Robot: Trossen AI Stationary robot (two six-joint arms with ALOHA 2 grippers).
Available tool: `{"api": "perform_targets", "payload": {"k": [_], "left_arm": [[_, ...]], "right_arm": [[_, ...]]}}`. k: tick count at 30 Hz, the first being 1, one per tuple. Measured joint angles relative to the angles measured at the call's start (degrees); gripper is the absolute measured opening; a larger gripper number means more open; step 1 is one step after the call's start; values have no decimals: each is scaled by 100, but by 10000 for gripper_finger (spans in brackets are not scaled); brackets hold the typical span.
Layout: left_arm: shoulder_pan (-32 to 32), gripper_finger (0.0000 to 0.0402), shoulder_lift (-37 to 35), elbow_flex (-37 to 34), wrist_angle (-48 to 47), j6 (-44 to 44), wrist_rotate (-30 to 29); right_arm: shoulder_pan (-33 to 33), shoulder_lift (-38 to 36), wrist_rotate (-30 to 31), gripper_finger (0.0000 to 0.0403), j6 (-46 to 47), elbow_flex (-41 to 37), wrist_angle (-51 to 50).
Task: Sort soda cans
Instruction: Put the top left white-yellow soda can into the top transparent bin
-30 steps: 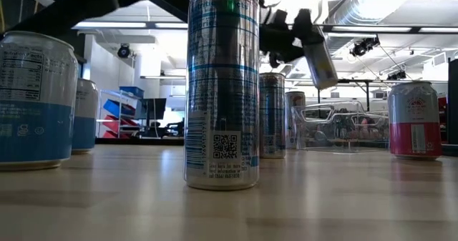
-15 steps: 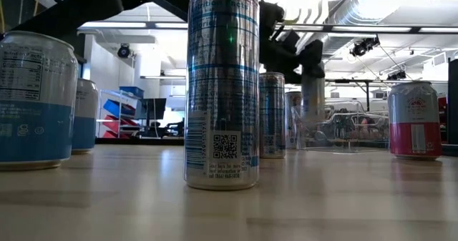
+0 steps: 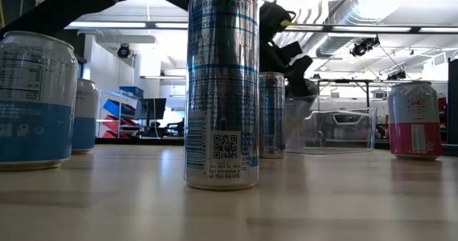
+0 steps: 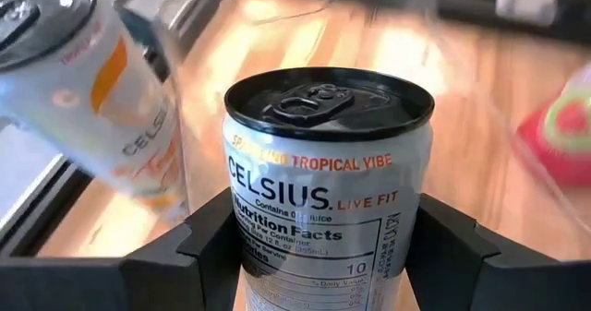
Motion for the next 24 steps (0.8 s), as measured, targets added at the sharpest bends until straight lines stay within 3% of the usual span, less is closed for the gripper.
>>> {"api": "perform_targets", "payload": {"k": [11,24], "left_arm": [[200,218,-417,1,-1403,819,-355],[396,218,-646,0,-2523,529,-492]], "right_arm": [[215,0,-133,396,136,0,-2],[529,0,20,396,119,-2,2]]}}
